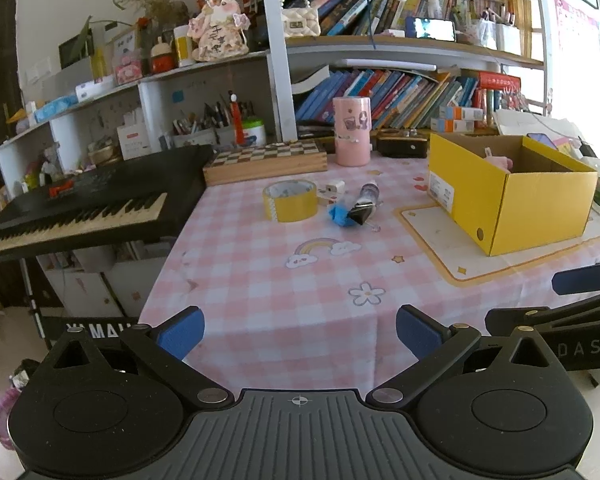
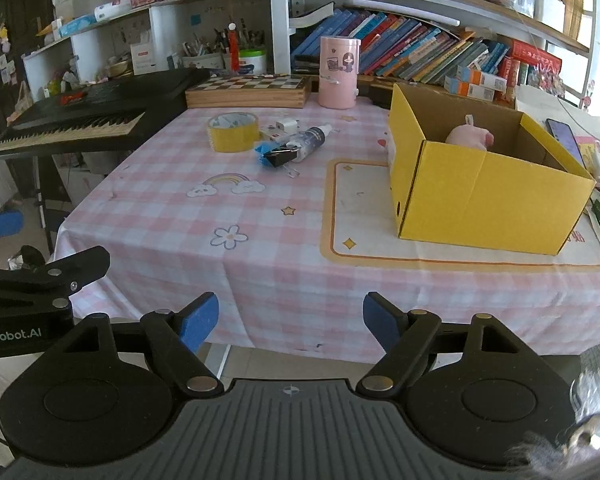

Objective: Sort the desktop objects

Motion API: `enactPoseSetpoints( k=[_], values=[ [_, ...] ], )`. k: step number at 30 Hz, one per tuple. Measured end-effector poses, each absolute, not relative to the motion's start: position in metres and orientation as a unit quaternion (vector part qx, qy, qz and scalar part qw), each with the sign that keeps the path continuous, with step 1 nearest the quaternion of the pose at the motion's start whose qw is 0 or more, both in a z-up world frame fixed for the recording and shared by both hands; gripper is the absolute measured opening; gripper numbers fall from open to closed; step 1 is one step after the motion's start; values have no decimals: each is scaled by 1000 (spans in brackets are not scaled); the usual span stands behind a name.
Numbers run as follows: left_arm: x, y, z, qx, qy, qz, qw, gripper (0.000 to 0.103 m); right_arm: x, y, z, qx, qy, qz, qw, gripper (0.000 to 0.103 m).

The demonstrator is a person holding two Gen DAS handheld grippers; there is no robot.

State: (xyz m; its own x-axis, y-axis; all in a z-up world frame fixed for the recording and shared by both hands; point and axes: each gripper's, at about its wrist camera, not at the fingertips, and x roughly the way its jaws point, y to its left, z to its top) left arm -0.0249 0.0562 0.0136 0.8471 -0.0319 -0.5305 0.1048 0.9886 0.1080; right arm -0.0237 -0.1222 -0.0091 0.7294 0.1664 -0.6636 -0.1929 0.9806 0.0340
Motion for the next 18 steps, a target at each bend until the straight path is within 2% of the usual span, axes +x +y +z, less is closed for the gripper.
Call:
enactPoseSetpoints(
  k=[18],
  values=[
    [6,65,5,65,294,-25,953,103,15,-106,-15,-28,368,122,921,79]
  ],
)
